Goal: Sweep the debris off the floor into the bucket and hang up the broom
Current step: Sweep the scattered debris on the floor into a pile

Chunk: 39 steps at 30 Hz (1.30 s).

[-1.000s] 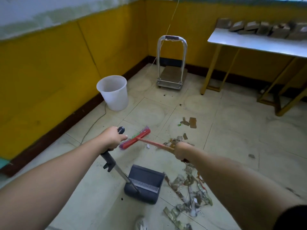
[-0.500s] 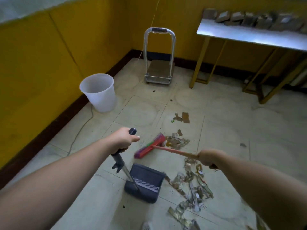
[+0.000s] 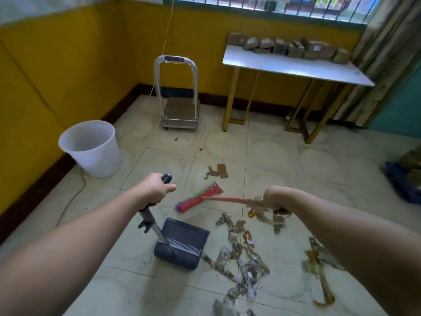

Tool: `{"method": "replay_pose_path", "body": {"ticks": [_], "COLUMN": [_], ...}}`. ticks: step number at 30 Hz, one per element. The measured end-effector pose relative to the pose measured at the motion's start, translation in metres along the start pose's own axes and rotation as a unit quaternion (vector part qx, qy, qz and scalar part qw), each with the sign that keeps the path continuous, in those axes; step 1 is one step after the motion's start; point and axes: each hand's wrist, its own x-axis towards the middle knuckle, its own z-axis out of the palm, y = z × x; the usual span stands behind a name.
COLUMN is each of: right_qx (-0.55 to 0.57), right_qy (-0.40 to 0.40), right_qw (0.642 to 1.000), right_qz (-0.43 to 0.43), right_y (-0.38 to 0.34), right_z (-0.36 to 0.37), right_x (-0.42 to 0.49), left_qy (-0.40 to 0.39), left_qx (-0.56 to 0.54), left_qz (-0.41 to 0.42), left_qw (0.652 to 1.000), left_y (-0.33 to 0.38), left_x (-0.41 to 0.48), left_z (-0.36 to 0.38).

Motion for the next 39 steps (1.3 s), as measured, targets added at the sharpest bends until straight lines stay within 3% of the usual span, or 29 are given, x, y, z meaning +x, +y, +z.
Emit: {"method": "replay_pose_path", "body": {"ticks": [13, 24, 33, 39], "right_qx": [0.195, 0.205, 0.135, 0.130], "right_qy": [-0.028, -0.064, -0.103, -0.118], "right_qw": [0.979, 0.973, 0.985, 0.984], "right_qz": [-0.055, -0.081, 0.002, -0.013], "right_y": [-0.051, -0.094, -0.033, 0.003], "right_z": [-0.064, -0.096, -0.063, -0.052], "right_x": [0.136, 0.271, 0.272, 0.205], "left_qy": [0.056, 0.024, 0.001, -0.012], "left_qx": [-0.002, 0.010, 0.042, 0.087], "left_qz": [-0.056, -0.107, -0.103, -0.067], "left_qw": [0.997, 0.994, 0.994, 0.994], "left_y": [0.059, 0.096, 0.098, 0.096], "left_x": [0.094, 0.183, 0.187, 0.164], "left_z": [0.002, 0.022, 0.026, 0.027]}}
